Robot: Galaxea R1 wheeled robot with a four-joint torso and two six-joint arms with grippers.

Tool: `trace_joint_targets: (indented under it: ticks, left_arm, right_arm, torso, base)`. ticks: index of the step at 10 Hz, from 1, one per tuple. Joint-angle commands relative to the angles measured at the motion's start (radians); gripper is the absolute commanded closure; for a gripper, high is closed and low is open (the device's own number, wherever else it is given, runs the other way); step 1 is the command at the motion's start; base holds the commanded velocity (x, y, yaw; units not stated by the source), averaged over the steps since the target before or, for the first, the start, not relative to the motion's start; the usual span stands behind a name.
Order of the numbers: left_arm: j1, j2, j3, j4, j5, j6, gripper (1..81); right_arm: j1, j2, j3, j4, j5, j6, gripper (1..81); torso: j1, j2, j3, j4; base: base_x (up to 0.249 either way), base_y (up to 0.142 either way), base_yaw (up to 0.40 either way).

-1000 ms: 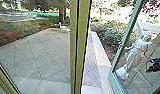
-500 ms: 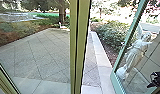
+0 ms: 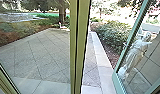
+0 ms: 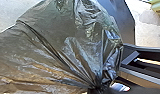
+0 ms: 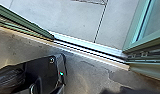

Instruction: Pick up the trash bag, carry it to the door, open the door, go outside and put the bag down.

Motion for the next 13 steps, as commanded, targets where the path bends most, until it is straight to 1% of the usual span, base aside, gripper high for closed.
trace_joint_targets:
  ticks: [1, 2, 3, 5, 7, 8, 10, 11, 12, 13]
  left_arm:
    - [-0.031, 0.013, 0.007, 0.005, 0.056, 0.006, 81.1]
    - [-0.031, 0.014, 0.007, 0.005, 0.056, 0.006, 81.1]
    - [-0.032, 0.016, 0.007, 0.003, 0.053, 0.006, 81.1]
    - [-0.036, 0.020, 0.007, 0.003, 0.048, 0.009, 81.1]
    - [-0.037, 0.024, 0.007, 0.006, 0.048, 0.009, 81.1]
    - [-0.037, 0.024, 0.007, 0.006, 0.047, 0.009, 81.1]
    - [-0.039, 0.025, 0.007, 0.008, 0.047, 0.010, 81.1]
    - [-0.042, 0.025, 0.007, 0.008, 0.047, 0.010, 81.1]
    - [-0.043, 0.027, 0.007, 0.011, 0.047, 0.012, 81.1]
    - [-0.045, 0.027, 0.007, 0.020, 0.047, 0.012, 81.1]
  right_arm:
    - [-0.206, -0.017, 0.060, 0.108, 0.203, -0.038, 1.0]
    - [-0.263, 0.002, 0.072, 0.130, 0.236, -0.037, 1.0]
    - [-0.306, 0.029, 0.092, 0.144, 0.243, -0.037, 1.0]
    - [-0.418, 0.125, 0.129, 0.133, 0.252, -0.033, 1.0]
    - [-0.518, 0.213, 0.141, 0.125, 0.364, -0.036, 1.0]
    - [-0.553, 0.252, 0.139, 0.130, 0.398, -0.035, 1.0]
    - [-0.616, 0.325, 0.121, 0.133, 0.475, -0.034, 1.0]
    - [-0.637, 0.366, 0.075, 0.136, 0.501, -0.033, 1.0]
    - [-0.651, 0.408, 0.021, 0.136, 0.512, -0.033, 1.0]
    - [-0.664, 0.433, -0.003, 0.135, 0.518, -0.035, 1.0]
  torso:
    - [0.000, 0.000, 0.000, 0.000]
    - [0.000, 0.000, 0.000, 0.000]
    - [0.000, 0.000, 0.000, 0.000]
    - [0.000, 0.000, 0.001, 0.000]
    - [0.000, 0.000, 0.001, 0.000]
    - [0.000, -0.001, 0.001, 0.000]
    - [0.000, -0.001, 0.001, 0.000]
    - [0.000, -0.001, 0.002, 0.000]
    - [0.000, -0.001, 0.002, 0.000]
    - [0.000, -0.001, 0.002, 0.000]
  base:
    - [0.000, 0.000, 0.000]
    - [0.000, 0.000, 0.000]
    - [0.000, 0.000, 0.000]
    - [0.000, 0.000, 0.000]
    - [0.000, 0.000, 0.000]
    - [0.000, 0.000, 0.000]
    - [0.000, 0.000, 0.000]
    - [0.000, 0.000, 0.000]
    - [0.000, 0.000, 0.000]
    - [0.000, 0.000, 0.000]
